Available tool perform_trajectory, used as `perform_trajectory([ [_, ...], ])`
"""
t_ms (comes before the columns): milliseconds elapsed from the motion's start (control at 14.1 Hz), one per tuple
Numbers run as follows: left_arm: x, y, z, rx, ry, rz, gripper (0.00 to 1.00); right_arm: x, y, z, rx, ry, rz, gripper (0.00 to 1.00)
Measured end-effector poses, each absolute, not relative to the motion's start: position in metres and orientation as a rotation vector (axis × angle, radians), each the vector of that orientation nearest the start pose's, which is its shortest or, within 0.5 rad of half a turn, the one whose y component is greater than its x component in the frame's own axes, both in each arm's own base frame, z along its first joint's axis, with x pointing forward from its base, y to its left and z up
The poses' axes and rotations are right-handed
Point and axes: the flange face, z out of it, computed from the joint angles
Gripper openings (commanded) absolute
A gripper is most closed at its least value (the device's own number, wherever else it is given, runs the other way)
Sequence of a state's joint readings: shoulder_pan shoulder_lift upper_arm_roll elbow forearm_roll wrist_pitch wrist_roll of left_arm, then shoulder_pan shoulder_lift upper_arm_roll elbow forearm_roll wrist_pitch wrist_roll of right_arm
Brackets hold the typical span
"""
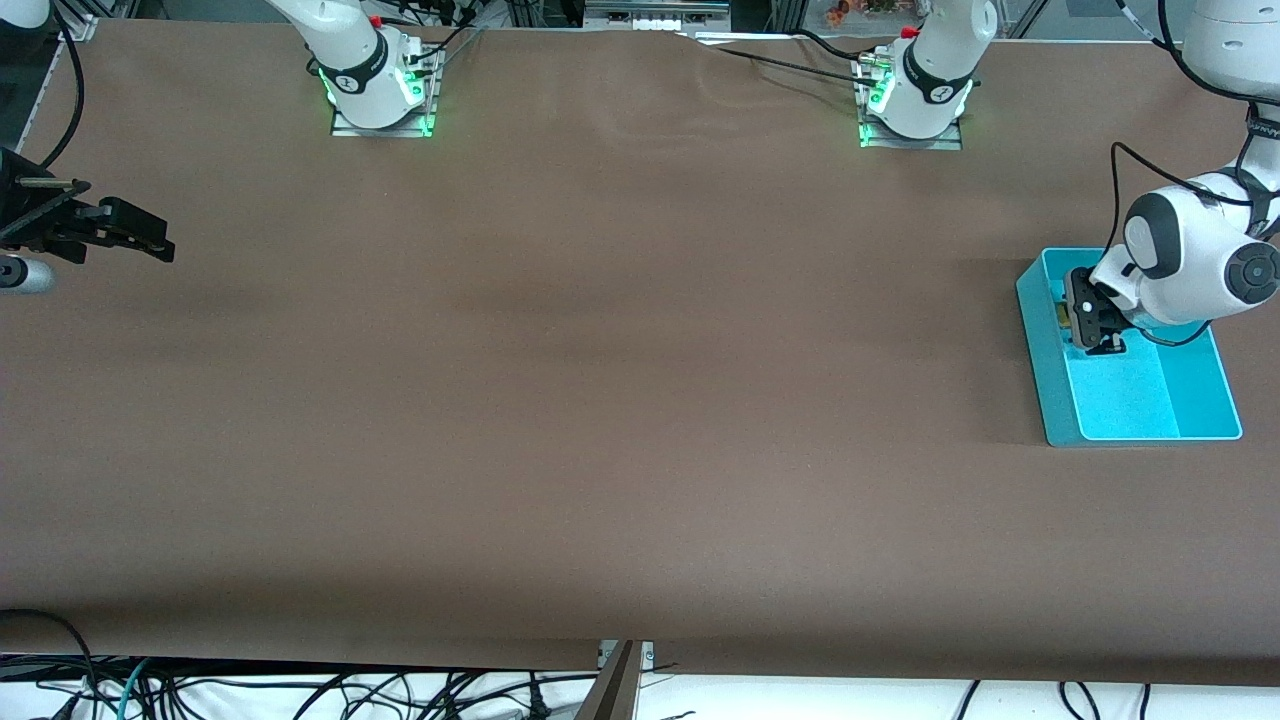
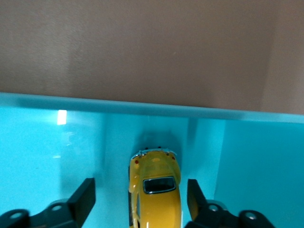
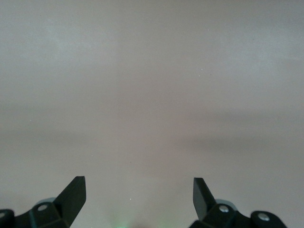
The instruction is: Wind and store yellow beetle car
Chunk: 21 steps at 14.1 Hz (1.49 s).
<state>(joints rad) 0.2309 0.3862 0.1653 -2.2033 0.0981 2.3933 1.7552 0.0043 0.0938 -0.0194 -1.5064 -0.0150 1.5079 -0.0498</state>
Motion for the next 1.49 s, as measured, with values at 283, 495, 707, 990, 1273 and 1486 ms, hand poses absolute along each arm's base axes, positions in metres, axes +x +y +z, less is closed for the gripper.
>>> perform_trajectory([
  [283,0.513,0.210,0.246,-2.384,2.104,0.254,1.00,0.576,-0.010,0.596,-3.152,-0.054,0.146,1.00],
  [495,0.541,0.198,0.325,-2.288,2.076,0.149,1.00,0.576,-0.010,0.596,-3.152,-0.054,0.146,1.00],
  [707,0.551,0.176,0.376,-2.217,2.082,0.087,1.00,0.576,-0.010,0.596,-3.152,-0.054,0.146,1.00],
  [990,0.535,0.178,0.342,-2.280,2.116,0.161,1.00,0.576,-0.010,0.596,-3.152,-0.054,0.146,1.00],
  [1273,0.512,0.208,0.292,-2.414,2.070,0.246,0.99,0.576,-0.010,0.597,-3.152,-0.053,0.146,1.00],
  [1486,0.522,0.192,0.322,-2.555,1.868,0.237,0.99,0.576,-0.010,0.597,-3.152,-0.053,0.146,1.00],
])
